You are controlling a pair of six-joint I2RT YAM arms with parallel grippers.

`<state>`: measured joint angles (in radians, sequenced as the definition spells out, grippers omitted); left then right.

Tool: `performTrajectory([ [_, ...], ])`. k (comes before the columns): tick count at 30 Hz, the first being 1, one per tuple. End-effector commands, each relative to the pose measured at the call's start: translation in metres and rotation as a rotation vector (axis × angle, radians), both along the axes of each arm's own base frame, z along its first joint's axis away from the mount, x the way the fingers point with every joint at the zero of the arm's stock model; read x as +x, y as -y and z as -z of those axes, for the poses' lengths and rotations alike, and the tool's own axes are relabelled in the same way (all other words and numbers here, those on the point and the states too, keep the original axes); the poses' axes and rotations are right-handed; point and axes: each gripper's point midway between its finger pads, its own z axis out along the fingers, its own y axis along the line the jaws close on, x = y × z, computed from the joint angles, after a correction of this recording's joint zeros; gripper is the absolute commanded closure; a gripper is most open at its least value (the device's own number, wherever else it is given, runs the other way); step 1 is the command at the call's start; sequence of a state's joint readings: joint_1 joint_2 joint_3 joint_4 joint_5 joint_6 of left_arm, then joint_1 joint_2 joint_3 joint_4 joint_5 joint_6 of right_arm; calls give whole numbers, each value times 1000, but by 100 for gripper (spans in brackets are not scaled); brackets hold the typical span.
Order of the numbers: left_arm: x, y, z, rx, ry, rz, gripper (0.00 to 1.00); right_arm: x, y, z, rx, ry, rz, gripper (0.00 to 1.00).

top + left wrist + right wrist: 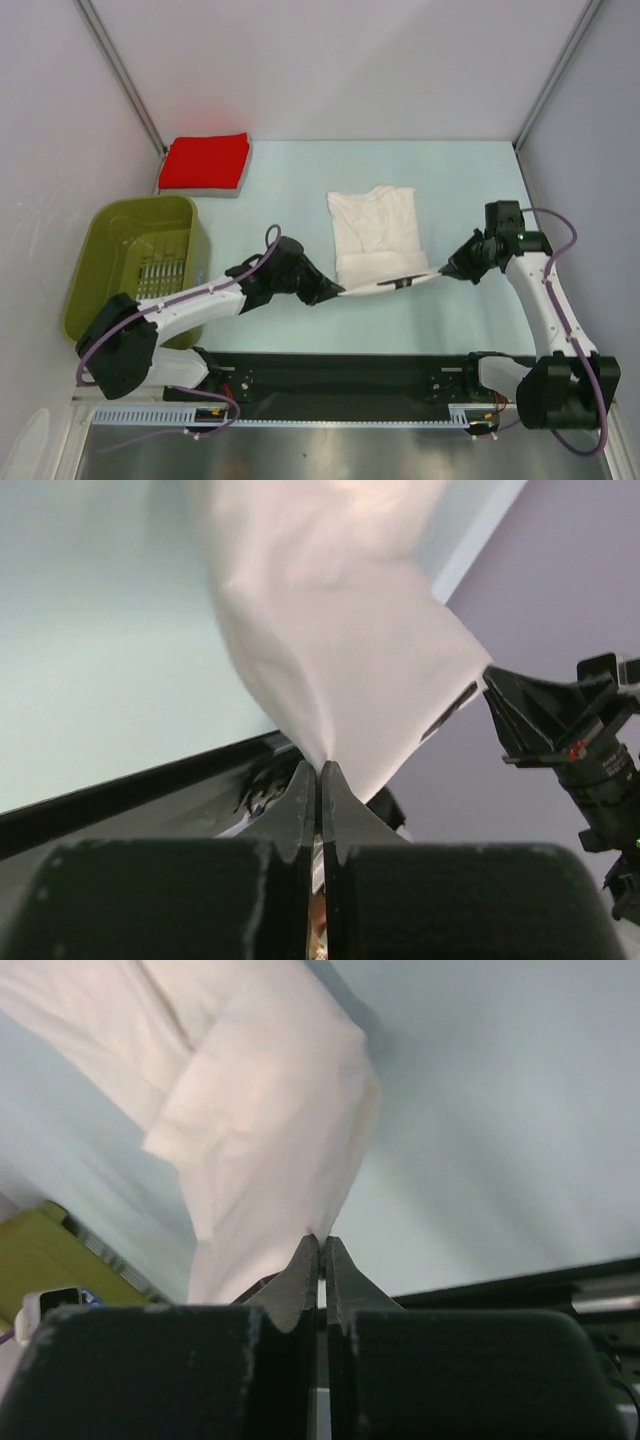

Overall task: Fold and stack the t-shirts
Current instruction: Fold the tshirt

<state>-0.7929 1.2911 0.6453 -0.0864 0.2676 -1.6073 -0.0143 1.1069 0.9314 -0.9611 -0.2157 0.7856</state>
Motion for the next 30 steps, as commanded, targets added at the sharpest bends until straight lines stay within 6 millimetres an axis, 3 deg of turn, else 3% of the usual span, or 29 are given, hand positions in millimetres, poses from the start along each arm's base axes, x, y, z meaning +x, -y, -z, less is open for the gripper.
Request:
performTrajectory([
  [1, 38, -3, -22, 87, 122, 10, 100, 54, 11, -16, -73, 107, -35, 100],
  [2, 49, -7, -23, 112, 149, 9, 100, 68, 10, -28, -71, 147, -39, 100],
  [3, 61, -3, -38, 100, 184, 5, 100, 77, 7, -28, -56, 154, -48, 100],
  [4, 70, -4, -33, 116, 179, -3, 100, 91, 6, -33, -49, 189, -51, 100],
  [5, 85, -10, -36, 121, 195, -27, 100, 101, 4, -23, -39, 158, -54, 100],
  [6, 97, -9, -46, 107, 216, -41, 100, 116, 3, -34, -37, 192, -60, 100],
  [7, 107, -9, -46, 105, 220, -46, 100, 127, 3, -35, -39, 204, -65, 100],
  [8, 121, -13, -36, 113, 204, -55, 100, 138, 3, -22, -37, 170, -70, 100],
  [9, 133, -9, -43, 99, 214, -58, 100, 153, 1, -35, -29, 207, -77, 100],
  [12, 162, -4, -37, 73, 200, -78, 100, 185, -2, -26, -23, 200, -93, 100],
  [13, 171, -6, -35, 63, 195, -96, 100, 200, -2, -40, -25, 240, -95, 100],
  [14, 180, -4, -29, 53, 189, -110, 100, 208, -3, -41, -22, 244, -100, 100],
  [15, 187, -3, -33, 44, 196, -116, 99, 217, -4, -26, -17, 215, -107, 100],
  [16, 195, -7, -31, 45, 194, -130, 100, 231, -5, -35, -16, 248, -112, 100],
  [18, 209, -8, -28, 48, 193, -142, 100, 243, -8, -19, 2, 213, -126, 100],
  [21, 229, -16, -26, 41, 193, -175, 100, 263, -13, -23, 24, 239, -147, 100],
  [22, 236, -21, -24, 46, 195, -192, 100, 268, -14, -12, 34, 220, -150, 100],
  [23, 244, -22, -28, 45, 207, -200, 100, 278, -16, -23, 42, 251, -156, 100],
  [25, 254, -29, -22, 46, 192, -223, 100, 286, -18, -15, 55, 237, -164, 100],
  [26, 258, -30, -23, 43, 193, -229, 100, 294, -20, -24, 61, 263, -174, 100],
  [28, 269, -36, -22, 42, 196, -247, 100, 301, -21, -18, 69, 250, -174, 100],
  [30, 279, -36, -26, 36, 210, -252, 100, 311, -21, -27, 74, 278, -173, 100],
])
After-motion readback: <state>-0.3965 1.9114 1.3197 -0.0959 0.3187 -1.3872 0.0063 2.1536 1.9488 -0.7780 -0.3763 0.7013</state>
